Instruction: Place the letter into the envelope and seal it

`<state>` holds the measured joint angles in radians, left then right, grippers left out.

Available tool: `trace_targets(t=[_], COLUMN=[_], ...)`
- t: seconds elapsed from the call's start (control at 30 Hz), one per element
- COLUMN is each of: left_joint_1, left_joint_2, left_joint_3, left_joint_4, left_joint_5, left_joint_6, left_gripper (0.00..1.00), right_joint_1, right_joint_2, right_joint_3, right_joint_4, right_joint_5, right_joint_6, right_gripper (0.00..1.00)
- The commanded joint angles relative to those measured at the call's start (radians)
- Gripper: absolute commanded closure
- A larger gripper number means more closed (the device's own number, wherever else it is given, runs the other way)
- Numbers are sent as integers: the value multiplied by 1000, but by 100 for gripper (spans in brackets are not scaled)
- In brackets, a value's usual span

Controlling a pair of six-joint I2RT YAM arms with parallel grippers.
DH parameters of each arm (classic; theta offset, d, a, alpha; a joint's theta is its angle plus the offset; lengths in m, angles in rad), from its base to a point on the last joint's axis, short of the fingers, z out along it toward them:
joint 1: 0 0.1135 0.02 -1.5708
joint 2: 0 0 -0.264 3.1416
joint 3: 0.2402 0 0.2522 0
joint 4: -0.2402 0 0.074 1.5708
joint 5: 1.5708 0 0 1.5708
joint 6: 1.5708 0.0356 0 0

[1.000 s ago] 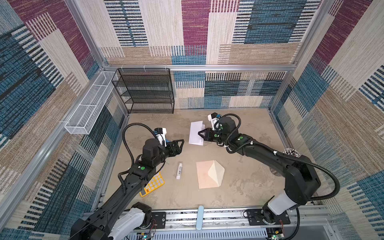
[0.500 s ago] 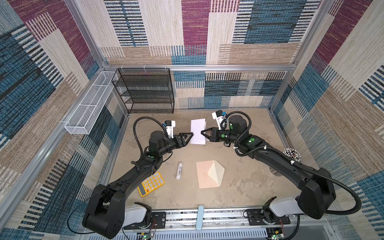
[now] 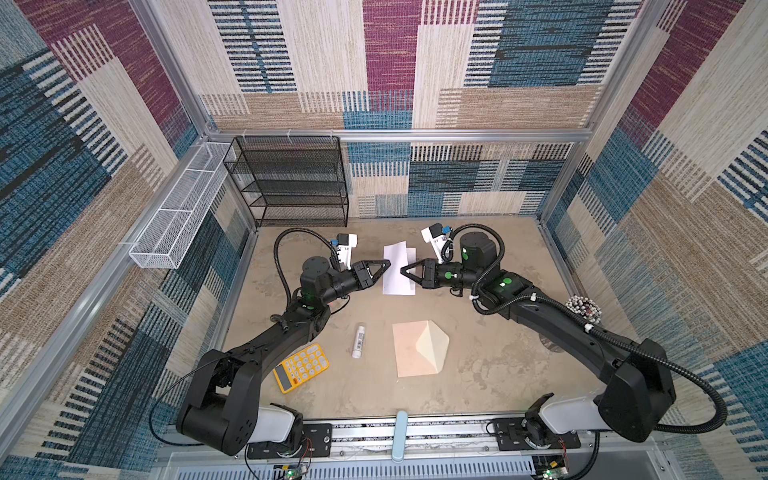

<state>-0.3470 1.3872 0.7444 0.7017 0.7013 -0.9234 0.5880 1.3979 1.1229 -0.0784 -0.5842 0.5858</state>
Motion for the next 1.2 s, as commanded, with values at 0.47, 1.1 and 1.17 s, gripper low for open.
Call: trace_targets(t=[0.47,1.1,1.17], left_joint_1=[4,4,3], left_joint_2=[-3,5,6], left_joint_3=[7,-1,-8], left_joint_4=[83,140,146], left_joint_5=[47,71,71], left_joint_6=[-32,-90,-97], left_gripper=[94,100,100], right_joint_1=[-31,-124,-125], right_joint_2=[-33,-43,-37], right_joint_3=[-51,-321,-328], right_joint_4=[40,494,532], right_joint_5=[-16,-199,-218], right_joint_6=[6,150,159], right_gripper=[88,25,25])
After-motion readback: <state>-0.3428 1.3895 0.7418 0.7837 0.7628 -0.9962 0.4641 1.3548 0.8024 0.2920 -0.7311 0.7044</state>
